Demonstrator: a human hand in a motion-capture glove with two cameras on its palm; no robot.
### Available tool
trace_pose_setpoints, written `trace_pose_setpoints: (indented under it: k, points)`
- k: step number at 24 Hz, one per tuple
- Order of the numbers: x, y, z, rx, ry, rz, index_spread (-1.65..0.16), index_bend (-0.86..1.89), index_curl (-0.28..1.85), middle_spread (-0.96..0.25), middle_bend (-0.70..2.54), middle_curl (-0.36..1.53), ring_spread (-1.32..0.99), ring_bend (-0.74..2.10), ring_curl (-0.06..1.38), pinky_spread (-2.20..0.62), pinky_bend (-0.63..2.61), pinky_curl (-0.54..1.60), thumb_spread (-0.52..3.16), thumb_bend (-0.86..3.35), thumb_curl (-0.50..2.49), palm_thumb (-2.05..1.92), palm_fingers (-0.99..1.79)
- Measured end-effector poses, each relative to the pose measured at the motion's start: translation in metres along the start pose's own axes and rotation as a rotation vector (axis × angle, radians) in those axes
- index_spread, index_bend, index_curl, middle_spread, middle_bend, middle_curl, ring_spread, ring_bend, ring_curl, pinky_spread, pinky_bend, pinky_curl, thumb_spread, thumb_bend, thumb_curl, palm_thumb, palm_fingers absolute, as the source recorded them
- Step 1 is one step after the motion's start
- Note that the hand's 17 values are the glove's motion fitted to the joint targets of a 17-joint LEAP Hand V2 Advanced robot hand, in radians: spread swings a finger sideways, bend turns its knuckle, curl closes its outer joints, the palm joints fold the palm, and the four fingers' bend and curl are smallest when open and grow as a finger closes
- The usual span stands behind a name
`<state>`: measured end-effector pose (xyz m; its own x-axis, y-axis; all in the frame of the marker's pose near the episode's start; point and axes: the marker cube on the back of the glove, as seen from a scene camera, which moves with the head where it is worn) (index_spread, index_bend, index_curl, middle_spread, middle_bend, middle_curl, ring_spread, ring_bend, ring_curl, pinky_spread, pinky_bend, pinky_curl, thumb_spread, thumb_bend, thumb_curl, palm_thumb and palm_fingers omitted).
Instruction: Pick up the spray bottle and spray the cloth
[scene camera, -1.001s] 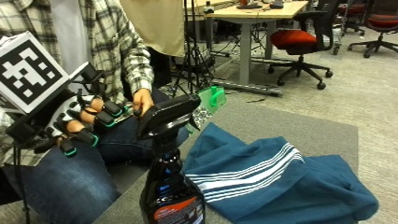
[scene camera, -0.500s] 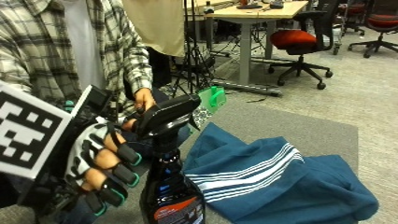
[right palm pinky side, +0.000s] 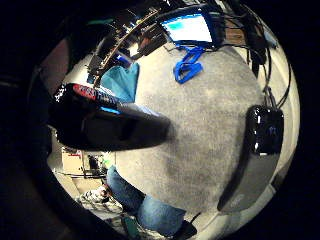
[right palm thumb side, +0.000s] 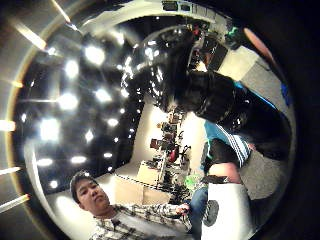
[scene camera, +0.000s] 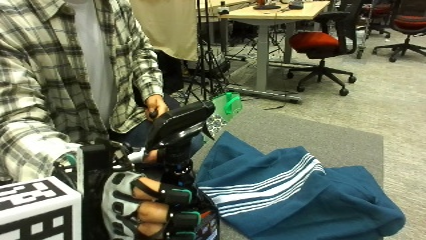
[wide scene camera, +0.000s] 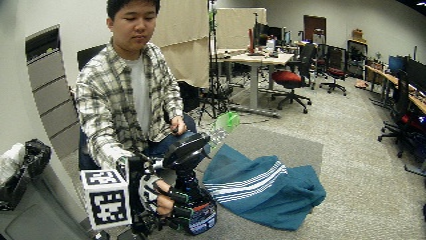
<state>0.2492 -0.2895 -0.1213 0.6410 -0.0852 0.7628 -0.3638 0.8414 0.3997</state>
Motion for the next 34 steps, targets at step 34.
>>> trace_pose_setpoints:
  k: [34]
  points:
    - [-0.015,-0.047,0.029,0.194,-0.156,-0.069,-0.24,0.39,0.43,-0.14,0.53,0.48,-0.21,0.59,0.42,-0.15,0.44,0.30,0.30,-0.02,0.69,1.03,1.38]
